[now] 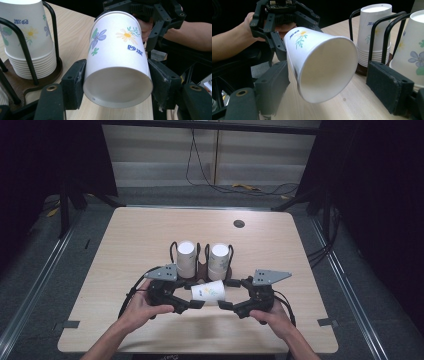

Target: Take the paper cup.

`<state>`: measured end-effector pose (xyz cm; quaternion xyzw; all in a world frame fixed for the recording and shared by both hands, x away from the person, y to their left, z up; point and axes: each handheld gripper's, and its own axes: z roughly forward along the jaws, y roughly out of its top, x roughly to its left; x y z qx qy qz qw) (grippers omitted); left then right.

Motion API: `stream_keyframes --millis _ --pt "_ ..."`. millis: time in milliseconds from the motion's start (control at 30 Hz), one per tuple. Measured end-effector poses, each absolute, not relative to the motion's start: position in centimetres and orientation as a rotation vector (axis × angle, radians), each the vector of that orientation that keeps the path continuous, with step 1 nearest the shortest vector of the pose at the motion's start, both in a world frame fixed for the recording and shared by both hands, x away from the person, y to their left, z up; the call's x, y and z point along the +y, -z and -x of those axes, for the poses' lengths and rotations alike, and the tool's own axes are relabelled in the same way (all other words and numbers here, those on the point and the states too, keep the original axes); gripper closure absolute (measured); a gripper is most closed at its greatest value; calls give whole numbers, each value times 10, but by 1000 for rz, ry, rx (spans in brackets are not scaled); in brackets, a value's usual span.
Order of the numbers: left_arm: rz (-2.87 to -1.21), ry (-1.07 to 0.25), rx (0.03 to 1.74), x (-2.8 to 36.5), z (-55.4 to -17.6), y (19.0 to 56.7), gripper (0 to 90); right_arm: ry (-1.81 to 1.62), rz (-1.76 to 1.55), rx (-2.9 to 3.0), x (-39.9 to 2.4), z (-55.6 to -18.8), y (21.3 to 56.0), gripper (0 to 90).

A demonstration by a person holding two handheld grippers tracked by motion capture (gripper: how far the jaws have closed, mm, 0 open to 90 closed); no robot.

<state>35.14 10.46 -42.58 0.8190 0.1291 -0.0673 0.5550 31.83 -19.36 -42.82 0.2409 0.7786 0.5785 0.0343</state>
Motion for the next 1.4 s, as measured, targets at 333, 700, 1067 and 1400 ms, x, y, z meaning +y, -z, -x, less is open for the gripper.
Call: stream_keyframes --millis 333,700,1067,1400 --pt "-1932 169 292 102 -349 426 355 -1858 -728 2369 -191 -319 428 179" --pt "-1898 158 304 103 -349 424 355 -1930 -747 2371 -188 -322 430 158" --pt "-1875 186 290 103 -349 423 355 -1988 -782 2382 -189 -327 432 146" --pt "-1861 217 289 103 -350 426 355 -2022 -811 2409 -189 -330 435 187"
